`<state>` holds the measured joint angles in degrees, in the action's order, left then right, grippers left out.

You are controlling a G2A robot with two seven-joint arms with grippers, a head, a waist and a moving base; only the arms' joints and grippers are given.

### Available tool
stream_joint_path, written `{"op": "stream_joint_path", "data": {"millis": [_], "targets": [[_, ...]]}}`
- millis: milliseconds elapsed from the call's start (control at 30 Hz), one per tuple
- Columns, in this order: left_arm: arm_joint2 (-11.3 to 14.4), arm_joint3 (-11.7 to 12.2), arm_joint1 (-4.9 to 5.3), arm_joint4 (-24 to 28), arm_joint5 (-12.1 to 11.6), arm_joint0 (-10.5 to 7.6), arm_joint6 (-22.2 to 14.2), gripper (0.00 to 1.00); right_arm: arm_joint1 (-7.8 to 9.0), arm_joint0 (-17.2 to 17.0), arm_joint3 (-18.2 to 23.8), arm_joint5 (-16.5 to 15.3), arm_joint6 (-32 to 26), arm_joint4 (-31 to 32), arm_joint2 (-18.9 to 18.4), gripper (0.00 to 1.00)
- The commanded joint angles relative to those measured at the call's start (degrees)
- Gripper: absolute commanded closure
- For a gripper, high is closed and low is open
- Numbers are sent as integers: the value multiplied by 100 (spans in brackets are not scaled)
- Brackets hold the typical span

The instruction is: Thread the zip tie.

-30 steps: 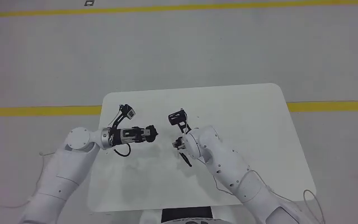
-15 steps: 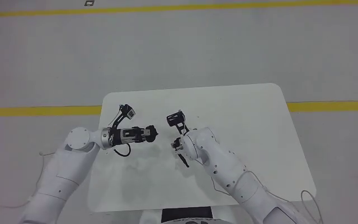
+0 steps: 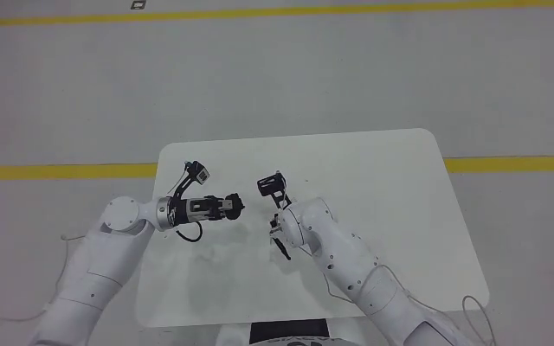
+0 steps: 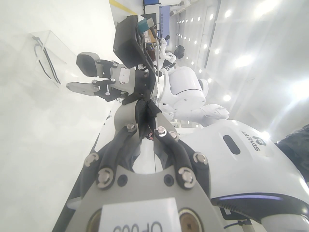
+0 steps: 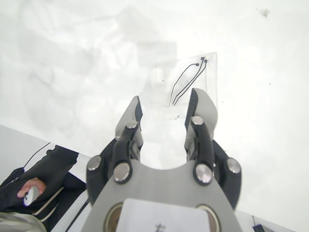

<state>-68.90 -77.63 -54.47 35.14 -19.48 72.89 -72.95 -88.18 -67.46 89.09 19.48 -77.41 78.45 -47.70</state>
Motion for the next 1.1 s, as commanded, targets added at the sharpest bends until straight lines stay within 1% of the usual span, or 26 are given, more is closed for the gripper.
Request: {"op": "stream_joint_path", "data": {"millis": [0,200,500,667,733,833,1067], "targets": [[0,0,0,0,0,0,0,100,-31,26,-97,0,22,1,5,89],[0,0,0,0,0,0,0,100,-162,152,-521,0,63,32,29,89],[0,0,0,0,0,0,0,100,-360,288,-1080,0,90,115,-87,90],[0,0,0,0,0,0,0,100,-466,311,-1272,0,62,193,-130,87],[0,0,0,0,0,0,0,100,-505,313,-1335,0,67,221,-144,84],[0,0,0,0,0,0,0,100,-548,320,-1430,0,78,258,-174,82],[0,0,0,0,0,0,0,100,-650,346,-1635,0,114,316,-231,82]]}}
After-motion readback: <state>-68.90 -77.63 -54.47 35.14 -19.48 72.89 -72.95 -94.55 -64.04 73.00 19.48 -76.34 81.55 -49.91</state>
